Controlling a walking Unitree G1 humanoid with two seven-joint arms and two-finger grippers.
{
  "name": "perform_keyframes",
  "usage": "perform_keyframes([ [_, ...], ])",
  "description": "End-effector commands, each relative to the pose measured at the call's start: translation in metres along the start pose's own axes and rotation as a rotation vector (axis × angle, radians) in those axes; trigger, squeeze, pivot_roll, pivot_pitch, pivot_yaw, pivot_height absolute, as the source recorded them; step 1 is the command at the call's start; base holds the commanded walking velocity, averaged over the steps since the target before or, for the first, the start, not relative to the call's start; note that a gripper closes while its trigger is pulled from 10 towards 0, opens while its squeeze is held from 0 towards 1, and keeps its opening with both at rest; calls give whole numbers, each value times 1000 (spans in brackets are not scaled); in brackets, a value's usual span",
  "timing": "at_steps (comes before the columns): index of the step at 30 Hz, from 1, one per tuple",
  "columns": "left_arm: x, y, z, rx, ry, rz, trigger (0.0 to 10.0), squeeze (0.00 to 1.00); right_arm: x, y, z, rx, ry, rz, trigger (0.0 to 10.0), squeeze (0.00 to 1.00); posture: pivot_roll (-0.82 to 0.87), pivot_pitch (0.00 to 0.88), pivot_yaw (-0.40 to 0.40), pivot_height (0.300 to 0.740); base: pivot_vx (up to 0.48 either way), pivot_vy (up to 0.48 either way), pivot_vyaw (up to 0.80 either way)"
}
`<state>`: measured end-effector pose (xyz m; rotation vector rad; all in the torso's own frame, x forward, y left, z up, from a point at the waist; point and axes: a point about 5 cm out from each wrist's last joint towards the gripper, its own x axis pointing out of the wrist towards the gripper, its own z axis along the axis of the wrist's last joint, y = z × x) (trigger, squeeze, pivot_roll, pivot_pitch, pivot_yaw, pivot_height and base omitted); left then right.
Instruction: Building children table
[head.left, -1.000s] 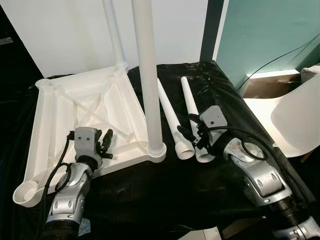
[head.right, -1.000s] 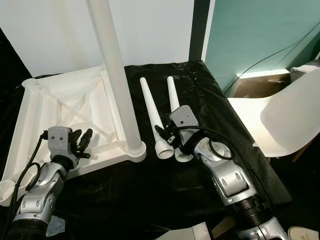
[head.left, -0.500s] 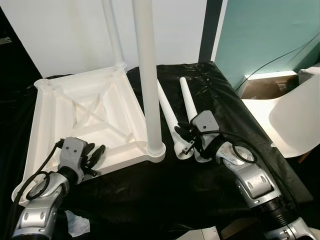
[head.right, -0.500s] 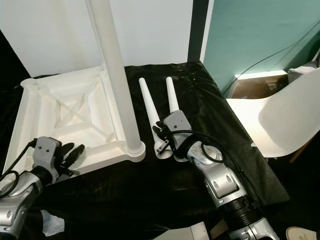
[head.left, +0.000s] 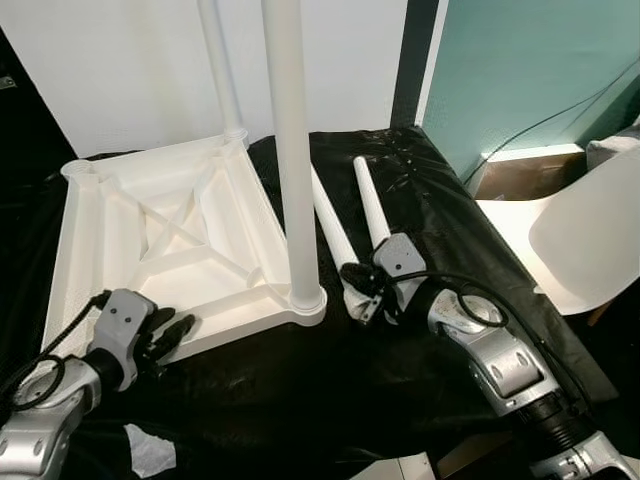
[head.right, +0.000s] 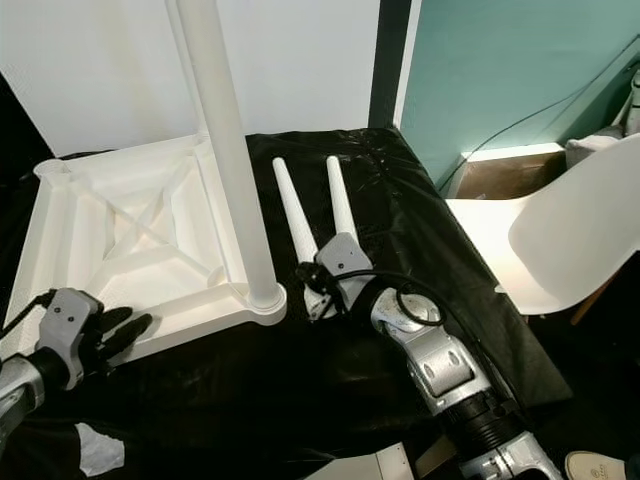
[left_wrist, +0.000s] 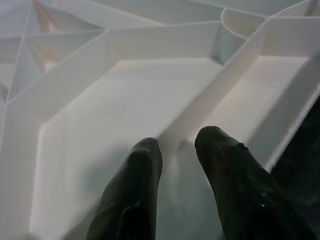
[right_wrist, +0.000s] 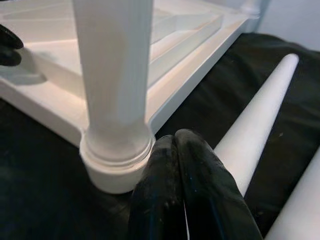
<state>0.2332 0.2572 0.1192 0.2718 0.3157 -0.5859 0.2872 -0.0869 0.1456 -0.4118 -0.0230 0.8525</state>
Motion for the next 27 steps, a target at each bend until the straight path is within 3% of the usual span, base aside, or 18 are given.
perform_keyframes([
  [1, -1, -22, -3, -13, 34, -297, 10000, 0, 1, 1, -4, 1, 14, 12, 10000, 0, 50, 0, -5, 740, 0, 0, 0],
  [7, 1, -26, 2, -18, 29, -374, 10000, 0, 4, -5, -6, 5, 30, -17, 10000, 0, 48, 0, -10, 740, 0, 0, 0],
  [8, 2, -24, 5, -19, 15, -387, 10000, 592, 5, -6, -7, 4, 35, -25, 10000, 0, 47, 0, -10, 740, 0, 0, 0],
  [9, 2, -24, 5, -19, 15, -387, 10000, 592, 5, -6, -7, 4, 35, -25, 10000, 0, 47, 0, -10, 740, 0, 0, 0],
  [10, 1, -24, 10, -16, 0, -407, 10000, 969, 6, -7, -7, 3, 40, -29, 10000, 0, 44, 0, -8, 740, 0, 0, 0],
  [12, 1, -23, 15, -14, -18, -423, 10000, 992, 6, -7, -8, 2, 47, -36, 10000, 0, 39, 0, -5, 740, 0, 0, 0],
  [14, 0, -21, 24, -13, -62, -450, 10000, 933, 5, -7, -12, 3, 66, -56, 10000, 0, 34, 0, -1, 740, 0, 0, 0],
  [15, -1, -20, 27, -15, -77, -458, 10000, 800, 5, -8, -13, 3, 72, -64, 10000, 0, 32, 0, 1, 740, 0, 0, 0],
  [18, -1, -19, 29, -13, -84, -467, 10000, 800, 5, -8, -14, 4, 75, -69, 10000, 0, 31, 0, 2, 740, 0, 0, 0],
  [20, -4, -19, 30, -9, -75, -509, 10000, 369, 5, -9, -15, -2, 83, -78, 10000, 0, 24, 0, 6, 740, 0, 0, 0],
  [21, -4, -19, 30, -9, -75, -509, 10000, 369, 5, -9, -15, -2, 83, -78, 10000, 0, 24, 0, 6, 740, 0, 0, 0],
  [23, -7, -17, 32, -11, -70, -545, 10000, 0, 5, -10, -16, -7, 88, -82, 10000, 0, 21, 0, 7, 740, 0, 0, 0],
  [27, -10, -20, 34, -18, -70, -609, 10000, 0, 5, -11, -18, -8, 96, -85, 10000, 0, 18, 0, 8, 740, 0, 0, 0],
])
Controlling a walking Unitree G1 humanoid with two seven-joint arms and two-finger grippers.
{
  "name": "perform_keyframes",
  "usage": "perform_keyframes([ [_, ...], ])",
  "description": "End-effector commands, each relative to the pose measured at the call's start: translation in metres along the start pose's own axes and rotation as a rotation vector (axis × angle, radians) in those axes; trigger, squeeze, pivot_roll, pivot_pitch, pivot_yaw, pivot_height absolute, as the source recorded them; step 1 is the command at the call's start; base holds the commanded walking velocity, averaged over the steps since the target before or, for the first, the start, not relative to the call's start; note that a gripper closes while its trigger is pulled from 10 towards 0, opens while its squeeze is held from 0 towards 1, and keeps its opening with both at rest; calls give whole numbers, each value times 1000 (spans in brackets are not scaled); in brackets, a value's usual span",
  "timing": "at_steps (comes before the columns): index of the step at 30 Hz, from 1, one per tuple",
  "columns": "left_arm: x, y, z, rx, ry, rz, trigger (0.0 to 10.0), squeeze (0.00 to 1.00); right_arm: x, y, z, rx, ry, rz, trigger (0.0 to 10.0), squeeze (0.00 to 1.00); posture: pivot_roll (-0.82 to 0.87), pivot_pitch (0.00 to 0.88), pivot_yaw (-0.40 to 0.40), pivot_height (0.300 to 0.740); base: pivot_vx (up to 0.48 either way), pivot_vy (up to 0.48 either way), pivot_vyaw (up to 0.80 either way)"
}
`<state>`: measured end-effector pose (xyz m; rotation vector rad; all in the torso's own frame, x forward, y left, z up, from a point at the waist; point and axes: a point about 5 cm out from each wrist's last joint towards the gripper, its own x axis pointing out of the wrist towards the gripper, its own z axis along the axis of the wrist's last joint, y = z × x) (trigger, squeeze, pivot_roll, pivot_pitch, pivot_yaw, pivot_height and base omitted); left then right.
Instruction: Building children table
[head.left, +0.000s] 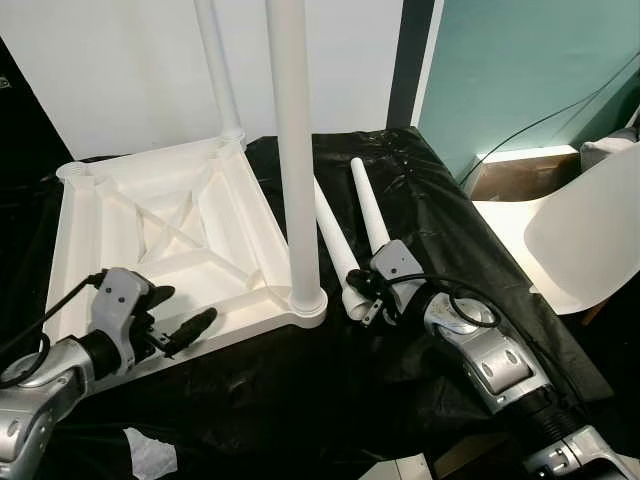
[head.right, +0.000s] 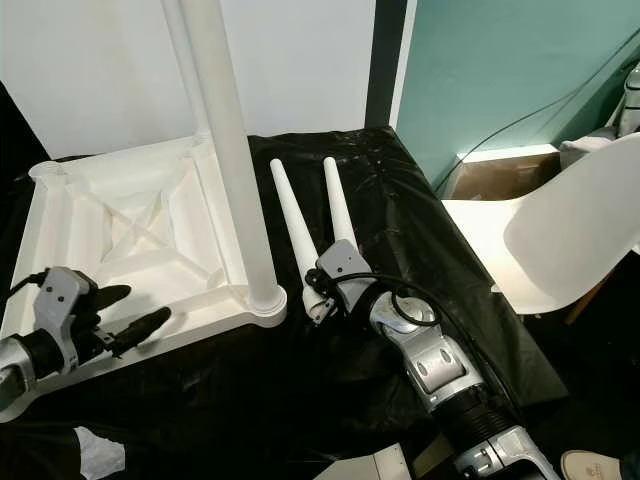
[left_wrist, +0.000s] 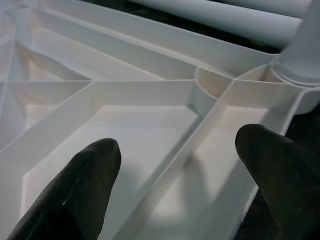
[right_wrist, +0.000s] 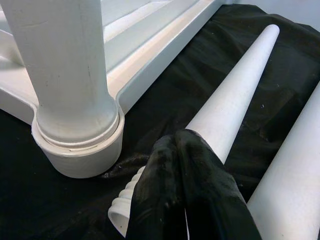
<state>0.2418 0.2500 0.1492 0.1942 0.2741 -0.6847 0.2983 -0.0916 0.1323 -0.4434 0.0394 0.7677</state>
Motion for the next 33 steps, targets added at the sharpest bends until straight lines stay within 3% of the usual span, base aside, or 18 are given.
perform_keyframes([
  [1, -8, -28, 0, 8, 24, -532, 10000, 0, -1, -5, -3, -7, 16, -16, 10000, 0, 18, 0, 8, 740, 0, 0, 0],
  [4, -8, -44, -10, -6, 59, -612, 10000, 0, 0, -2, -3, -15, 20, 1, 10000, 0, 17, 0, 6, 740, 0, 0, 0],
  [10, -6, -57, -16, -22, 78, -675, 10000, 0, 2, -2, -3, -31, 19, 12, 10000, 0, 20, 0, 1, 740, 0, 0, 0],
  [13, 2, -68, -26, -15, 114, -701, 10000, 0, 7, -4, 1, -44, 10, 16, 10000, 0, 26, 0, -3, 740, 0, 0, 0],
  [16, 14, -63, -29, 3, 108, -623, 10000, 0, 10, -4, 5, -51, -3, 20, 10000, 0, 26, 0, -6, 740, 0, 0, 0],
  [20, 19, -56, -24, -1, 61, -566, 10000, 0, 11, -3, 6, -53, -9, 25, 10000, 0, 26, 0, -6, 740, 0, 0, 0],
  [28, 10, -39, -8, 14, -31, -513, 10000, 0, 10, 1, 3, -50, -3, 30, 10000, 0, 24, 0, -4, 740, 0, 0, 0],
  [31, 10, -29, -9, 36, -20, -461, 10000, 0, 9, 3, 2, -48, -1, 34, 10000, 0, 24, 0, -4, 740, 0, 0, 0],
  [33, 15, -15, -16, 78, 39, -352, 10000, 0, 10, 5, 1, -48, -2, 43, 10000, 0, 24, 0, -4, 740, 0, 0, 0],
])
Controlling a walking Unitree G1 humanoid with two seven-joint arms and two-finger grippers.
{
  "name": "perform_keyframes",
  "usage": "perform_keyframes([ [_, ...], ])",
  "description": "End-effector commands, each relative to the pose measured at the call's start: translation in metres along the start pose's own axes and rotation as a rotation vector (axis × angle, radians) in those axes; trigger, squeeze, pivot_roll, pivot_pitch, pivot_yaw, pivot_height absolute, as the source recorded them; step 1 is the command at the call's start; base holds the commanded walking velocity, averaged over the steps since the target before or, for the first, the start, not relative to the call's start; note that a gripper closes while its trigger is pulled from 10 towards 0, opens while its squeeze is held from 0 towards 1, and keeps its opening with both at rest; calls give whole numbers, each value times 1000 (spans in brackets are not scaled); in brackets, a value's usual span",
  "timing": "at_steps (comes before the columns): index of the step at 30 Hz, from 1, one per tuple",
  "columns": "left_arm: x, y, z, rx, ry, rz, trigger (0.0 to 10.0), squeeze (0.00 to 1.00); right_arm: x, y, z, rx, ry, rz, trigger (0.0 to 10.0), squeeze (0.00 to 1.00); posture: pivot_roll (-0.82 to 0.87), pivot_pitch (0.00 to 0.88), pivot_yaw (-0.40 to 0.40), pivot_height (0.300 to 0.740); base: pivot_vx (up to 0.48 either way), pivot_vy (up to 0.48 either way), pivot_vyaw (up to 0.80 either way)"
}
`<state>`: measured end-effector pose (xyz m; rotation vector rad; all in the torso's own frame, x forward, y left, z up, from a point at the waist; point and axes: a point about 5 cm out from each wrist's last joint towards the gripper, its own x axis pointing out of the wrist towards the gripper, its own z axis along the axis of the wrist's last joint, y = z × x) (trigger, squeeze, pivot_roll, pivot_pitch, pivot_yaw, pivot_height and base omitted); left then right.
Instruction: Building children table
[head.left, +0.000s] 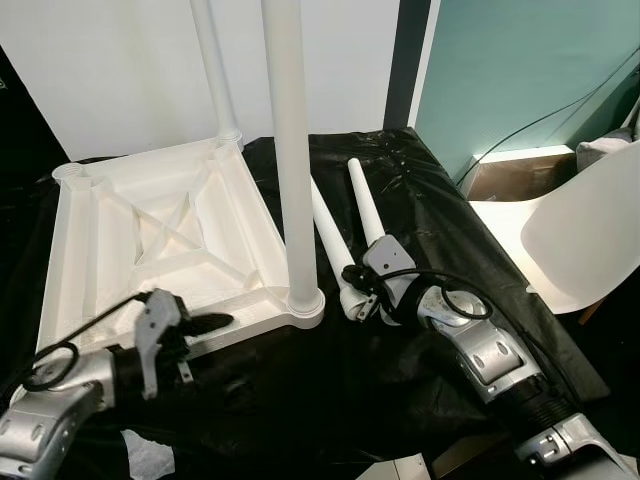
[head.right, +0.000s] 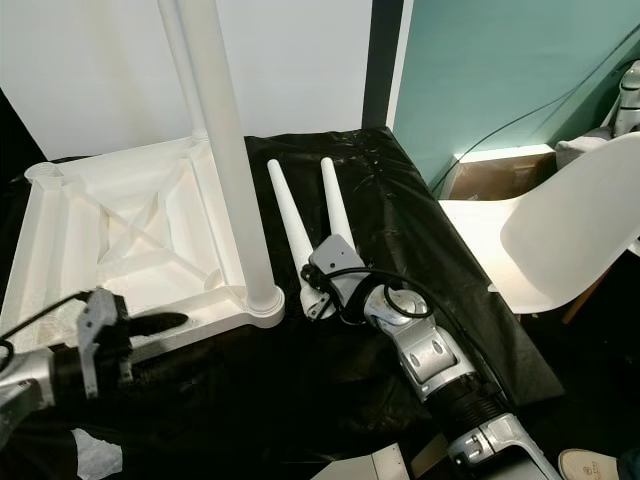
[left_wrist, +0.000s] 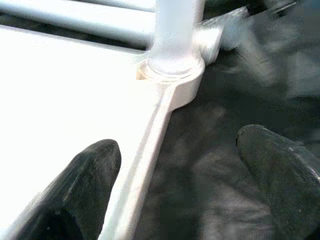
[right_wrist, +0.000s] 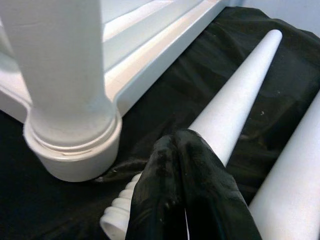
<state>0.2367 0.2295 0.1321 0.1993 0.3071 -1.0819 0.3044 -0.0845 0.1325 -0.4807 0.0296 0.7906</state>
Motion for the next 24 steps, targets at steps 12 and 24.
perform_keyframes([
  [12, 0, 14, -29, 9, 236, 129, 10000, 0, 2, 5, 1, -19, -10, 32, 10000, 0, 22, 0, -8, 740, 0, 0, 0],
  [24, 10, 7, -58, -42, 424, 102, 549, 0, 5, 6, 18, -65, -79, 135, 10000, 0, 33, 0, -18, 740, 0, 0, 0],
])
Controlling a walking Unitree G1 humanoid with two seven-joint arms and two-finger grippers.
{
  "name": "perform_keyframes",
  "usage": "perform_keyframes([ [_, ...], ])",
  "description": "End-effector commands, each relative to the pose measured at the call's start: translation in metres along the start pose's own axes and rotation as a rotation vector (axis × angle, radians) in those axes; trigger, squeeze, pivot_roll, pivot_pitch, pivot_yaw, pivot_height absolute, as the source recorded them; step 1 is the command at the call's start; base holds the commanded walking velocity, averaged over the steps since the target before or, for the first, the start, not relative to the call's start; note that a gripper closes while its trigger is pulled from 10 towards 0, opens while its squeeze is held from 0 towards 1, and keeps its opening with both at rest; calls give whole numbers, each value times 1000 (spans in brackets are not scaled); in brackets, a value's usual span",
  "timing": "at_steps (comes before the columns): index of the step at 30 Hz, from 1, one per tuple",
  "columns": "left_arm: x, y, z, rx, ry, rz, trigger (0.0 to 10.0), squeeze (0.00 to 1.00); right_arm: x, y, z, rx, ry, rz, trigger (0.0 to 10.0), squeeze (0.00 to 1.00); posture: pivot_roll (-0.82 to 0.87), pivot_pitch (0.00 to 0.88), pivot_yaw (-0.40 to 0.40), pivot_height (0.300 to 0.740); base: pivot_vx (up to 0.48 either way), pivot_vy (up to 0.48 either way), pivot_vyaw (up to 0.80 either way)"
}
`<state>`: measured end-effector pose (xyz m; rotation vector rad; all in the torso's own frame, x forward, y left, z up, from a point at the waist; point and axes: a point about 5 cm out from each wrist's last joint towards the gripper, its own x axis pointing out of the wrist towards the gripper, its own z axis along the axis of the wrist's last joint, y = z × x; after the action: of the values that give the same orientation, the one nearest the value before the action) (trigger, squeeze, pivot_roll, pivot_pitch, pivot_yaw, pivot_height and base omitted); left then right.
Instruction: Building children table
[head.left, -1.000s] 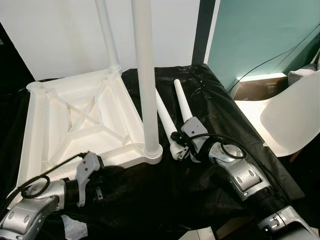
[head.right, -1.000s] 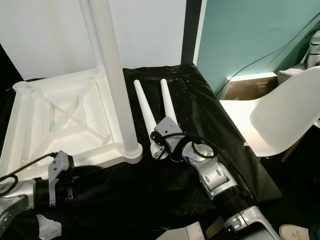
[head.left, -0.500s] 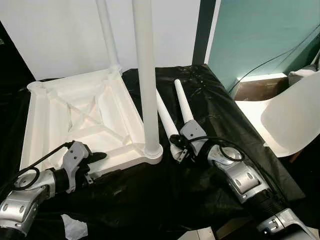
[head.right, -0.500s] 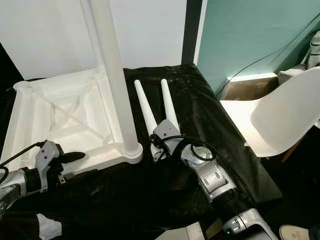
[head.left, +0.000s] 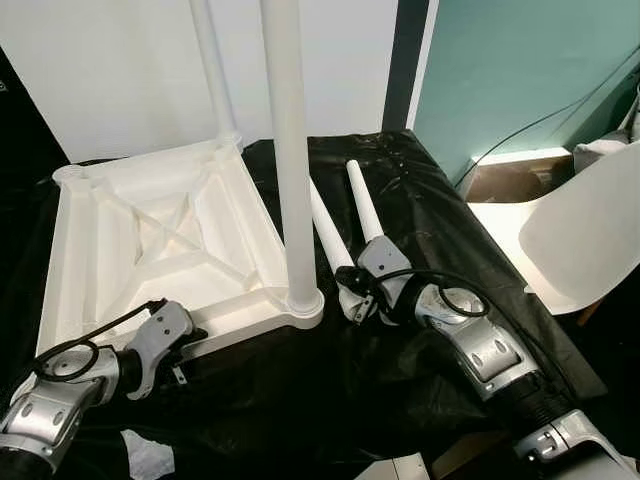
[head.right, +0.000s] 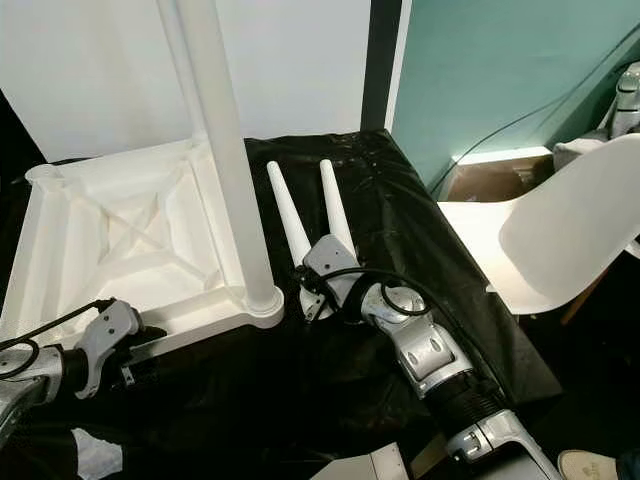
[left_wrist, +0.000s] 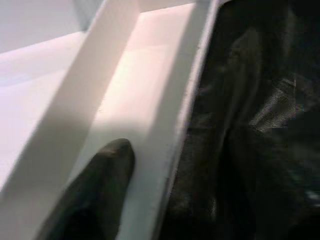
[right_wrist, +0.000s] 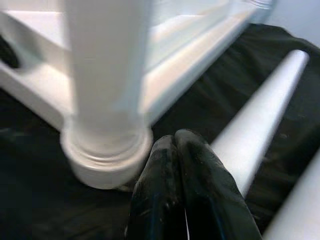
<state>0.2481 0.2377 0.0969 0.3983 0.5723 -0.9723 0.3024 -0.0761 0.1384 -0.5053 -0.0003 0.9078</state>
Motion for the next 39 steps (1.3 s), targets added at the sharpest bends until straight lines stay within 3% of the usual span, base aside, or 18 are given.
perform_keyframes([
  [1, 9, -5, -23, -55, 104, 24, 0, 0, 2, 3, 12, -24, -50, 45, 10000, 0, 33, 0, -18, 740, 0, 0, 0],
  [11, 18, -1, -12, -95, 39, 84, 0, 0, -1, 6, 13, -34, -78, 119, 10000, 0, 29, 0, -15, 740, 0, 0, 0],
  [24, 28, 1, -18, -174, 119, 195, 0, 0, 6, -3, 7, -40, -57, 208, 10000, 0, 45, 0, -11, 740, 0, 0, 0],
  [33, 29, 0, -25, -248, 145, 296, 0, 0, 13, -26, -4, -48, -7, 132, 10000, 0, 62, 0, -14, 740, 0, 0, 0],
  [35, 27, -1, -28, -282, 161, 357, 0, 0, 16, -37, -6, -52, 10, 58, 10000, 0, 63, 0, -11, 740, 0, 0, 0],
  [39, 26, -2, -29, -313, 152, 396, 0, 0, 18, -42, -7, -51, 21, -2, 10000, 0, 62, 0, -8, 740, 0, 0, 0],
])
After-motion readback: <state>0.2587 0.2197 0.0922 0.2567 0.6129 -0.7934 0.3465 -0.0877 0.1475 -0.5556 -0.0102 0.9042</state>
